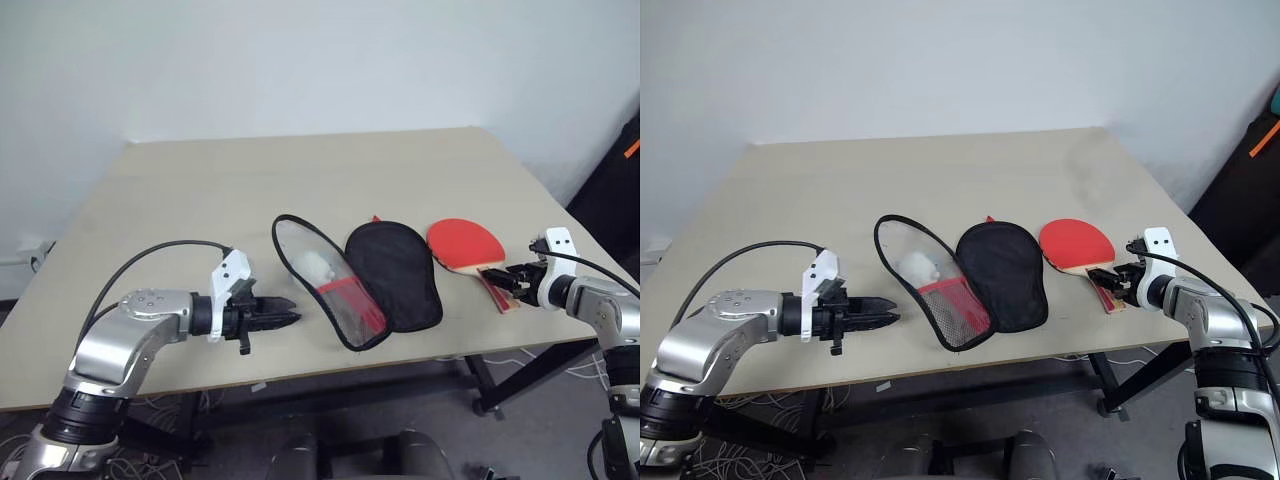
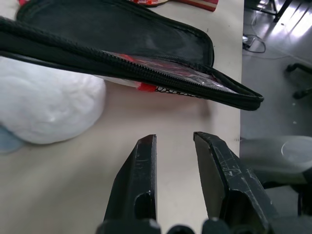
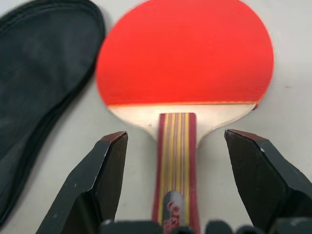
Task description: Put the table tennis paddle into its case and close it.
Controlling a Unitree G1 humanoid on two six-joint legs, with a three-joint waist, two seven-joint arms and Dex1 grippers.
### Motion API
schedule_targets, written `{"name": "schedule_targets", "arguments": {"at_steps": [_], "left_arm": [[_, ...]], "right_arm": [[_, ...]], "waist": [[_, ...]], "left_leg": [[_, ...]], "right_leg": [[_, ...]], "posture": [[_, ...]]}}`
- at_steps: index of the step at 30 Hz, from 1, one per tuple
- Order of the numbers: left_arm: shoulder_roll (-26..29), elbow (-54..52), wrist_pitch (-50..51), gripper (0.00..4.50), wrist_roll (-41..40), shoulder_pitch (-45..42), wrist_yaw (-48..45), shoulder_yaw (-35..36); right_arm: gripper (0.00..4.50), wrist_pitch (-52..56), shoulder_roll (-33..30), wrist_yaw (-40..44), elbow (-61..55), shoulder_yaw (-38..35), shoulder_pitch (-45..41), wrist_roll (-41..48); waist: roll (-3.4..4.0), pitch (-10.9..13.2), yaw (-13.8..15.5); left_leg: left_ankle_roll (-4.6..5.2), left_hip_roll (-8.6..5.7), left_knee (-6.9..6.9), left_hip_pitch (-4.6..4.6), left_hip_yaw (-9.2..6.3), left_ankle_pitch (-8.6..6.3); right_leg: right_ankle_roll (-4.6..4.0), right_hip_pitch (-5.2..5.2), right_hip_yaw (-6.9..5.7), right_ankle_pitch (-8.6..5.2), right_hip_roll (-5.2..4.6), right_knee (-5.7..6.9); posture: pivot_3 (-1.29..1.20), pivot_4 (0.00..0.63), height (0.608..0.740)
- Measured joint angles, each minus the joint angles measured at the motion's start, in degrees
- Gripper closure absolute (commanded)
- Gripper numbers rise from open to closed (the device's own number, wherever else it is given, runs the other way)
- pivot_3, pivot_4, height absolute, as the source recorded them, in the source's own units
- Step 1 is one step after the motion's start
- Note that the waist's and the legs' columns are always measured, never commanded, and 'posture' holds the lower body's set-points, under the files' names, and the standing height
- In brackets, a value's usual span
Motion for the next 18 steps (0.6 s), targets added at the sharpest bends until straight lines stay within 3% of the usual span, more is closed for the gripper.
{"name": "schedule_targets", "arguments": {"at_steps": [10, 17, 18], "left_arm": [[1.66, -4.82, 1.18, 3.25, -2.35, 0.12, -0.1, 1.67], [2.28, -5.44, 1.57, 3.3, -3.26, -1.35, -0.08, 1.93], [2.41, -5.44, 1.7, 3.3, -3.29, -1.74, -0.08, 1.93]], "right_arm": [[1.04, 1.33, 0.85, 0.16, 5.39, 2.86, -2.73, -2.72], [3.36, -0.15, 2.11, -0.27, 9.02, 3.4, -5.11, -4.69], [3.39, -0.24, 2.13, -0.24, 9.43, 3.41, -5.29, -4.71]], "waist": [[0.01, -0.01, -0.08], [-0.03, -0.03, -0.11], [-0.04, -0.04, -0.11]], "left_leg": [[0.0, 0.0, 0.01, 0.01, 0.02, 0.0], [-0.01, 0.01, 0.01, 0.08, 0.02, 0.0], [-0.01, 0.01, 0.01, 0.09, 0.03, 0.0]], "right_leg": [[0.0, 0.03, 0.02, 0.0, 0.02, -0.01], [0.0, 0.1, 0.02, 0.01, 0.05, -0.01], [0.0, 0.12, 0.02, 0.01, 0.04, -0.02]], "posture": [[0.0, 0.0, 0.724], [0.0, 0.0, 0.724], [0.0, 0.0, 0.724]]}}
